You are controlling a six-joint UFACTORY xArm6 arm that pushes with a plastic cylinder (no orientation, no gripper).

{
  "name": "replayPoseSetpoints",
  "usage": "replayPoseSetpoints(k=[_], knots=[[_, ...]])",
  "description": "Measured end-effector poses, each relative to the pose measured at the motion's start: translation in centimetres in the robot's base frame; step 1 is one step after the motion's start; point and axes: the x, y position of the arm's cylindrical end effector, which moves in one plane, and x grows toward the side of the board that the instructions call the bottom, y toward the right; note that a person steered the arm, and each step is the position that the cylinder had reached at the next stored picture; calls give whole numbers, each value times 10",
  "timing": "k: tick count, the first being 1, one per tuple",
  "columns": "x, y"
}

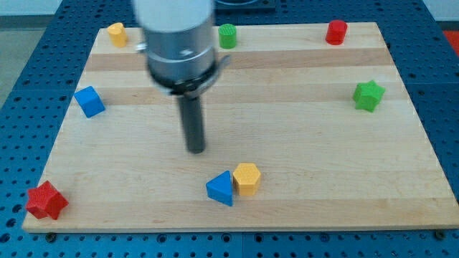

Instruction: Slightly push the red star towards the blue triangle

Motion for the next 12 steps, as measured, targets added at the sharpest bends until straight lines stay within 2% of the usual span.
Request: replayPoseSetpoints(k=[1,3,7,8,10,12], knots=[[28,-62],[24,-206],[22,-213],[54,-213],[79,-213],[81,-212]])
